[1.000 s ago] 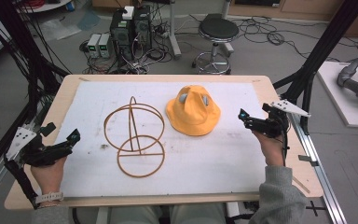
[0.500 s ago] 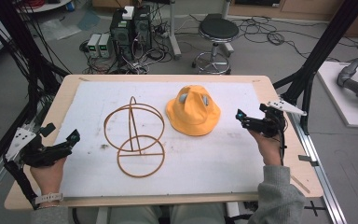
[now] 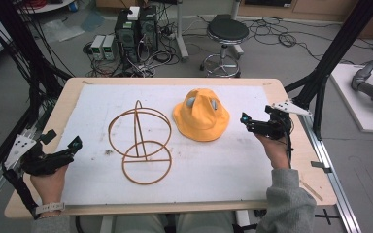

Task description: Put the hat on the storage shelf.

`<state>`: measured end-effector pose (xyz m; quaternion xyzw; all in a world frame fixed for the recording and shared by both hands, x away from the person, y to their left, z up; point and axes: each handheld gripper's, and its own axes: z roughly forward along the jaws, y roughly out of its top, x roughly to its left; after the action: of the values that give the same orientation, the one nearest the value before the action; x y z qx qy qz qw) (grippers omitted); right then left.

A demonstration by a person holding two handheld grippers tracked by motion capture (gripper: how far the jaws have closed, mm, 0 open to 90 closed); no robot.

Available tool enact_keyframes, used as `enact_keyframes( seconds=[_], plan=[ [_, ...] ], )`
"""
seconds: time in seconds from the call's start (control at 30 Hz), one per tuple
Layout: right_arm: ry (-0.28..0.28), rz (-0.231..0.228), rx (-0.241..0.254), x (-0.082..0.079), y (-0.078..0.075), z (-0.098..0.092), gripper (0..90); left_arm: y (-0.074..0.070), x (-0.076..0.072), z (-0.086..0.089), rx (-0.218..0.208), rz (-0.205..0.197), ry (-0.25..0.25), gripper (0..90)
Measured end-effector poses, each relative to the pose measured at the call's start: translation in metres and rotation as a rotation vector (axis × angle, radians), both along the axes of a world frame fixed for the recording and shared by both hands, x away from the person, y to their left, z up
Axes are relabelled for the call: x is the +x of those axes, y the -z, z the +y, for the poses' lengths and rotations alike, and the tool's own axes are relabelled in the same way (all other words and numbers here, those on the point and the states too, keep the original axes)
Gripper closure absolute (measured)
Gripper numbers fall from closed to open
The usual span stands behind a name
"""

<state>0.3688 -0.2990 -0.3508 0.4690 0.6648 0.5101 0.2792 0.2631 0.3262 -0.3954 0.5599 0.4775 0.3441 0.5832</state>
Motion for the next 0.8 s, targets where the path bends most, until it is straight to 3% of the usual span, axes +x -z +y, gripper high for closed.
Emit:
enact_keyframes(
  seconds=[0.27, 0.8],
  plan=[
    [-0.023, -0.036, 0.005, 0.009, -0.01, 0.015, 1.1, 0.0, -0.001, 0.002, 0.002, -0.001, -0.007, 1.7],
    [-0.092, -0.032, -0.008, 0.042, -0.007, 0.069, 1.1, 0.001, 0.0, 0.003, -0.006, 0.003, -0.012, 1.7]
  ],
)
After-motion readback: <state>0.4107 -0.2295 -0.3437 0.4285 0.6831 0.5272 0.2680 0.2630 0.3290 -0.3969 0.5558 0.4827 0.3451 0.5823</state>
